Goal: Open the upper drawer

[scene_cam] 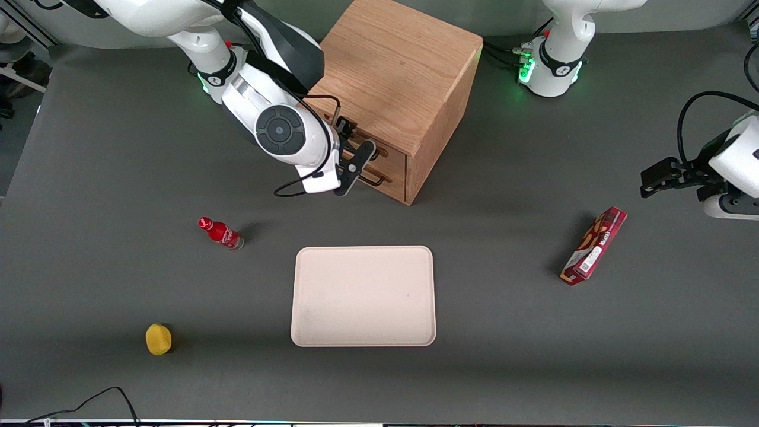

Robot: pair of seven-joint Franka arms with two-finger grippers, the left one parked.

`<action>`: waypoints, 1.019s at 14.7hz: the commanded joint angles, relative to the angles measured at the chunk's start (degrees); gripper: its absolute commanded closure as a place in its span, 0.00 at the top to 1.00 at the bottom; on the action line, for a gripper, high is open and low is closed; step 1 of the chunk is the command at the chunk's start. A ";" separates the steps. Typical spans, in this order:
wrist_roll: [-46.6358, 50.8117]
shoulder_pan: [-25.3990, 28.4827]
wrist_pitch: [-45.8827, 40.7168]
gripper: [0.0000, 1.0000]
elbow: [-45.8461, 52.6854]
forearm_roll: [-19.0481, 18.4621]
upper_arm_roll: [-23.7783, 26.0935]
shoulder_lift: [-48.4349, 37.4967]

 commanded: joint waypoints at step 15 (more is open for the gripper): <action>0.86 1.79 1.89 0.99 -0.61 -3.38 0.44 2.75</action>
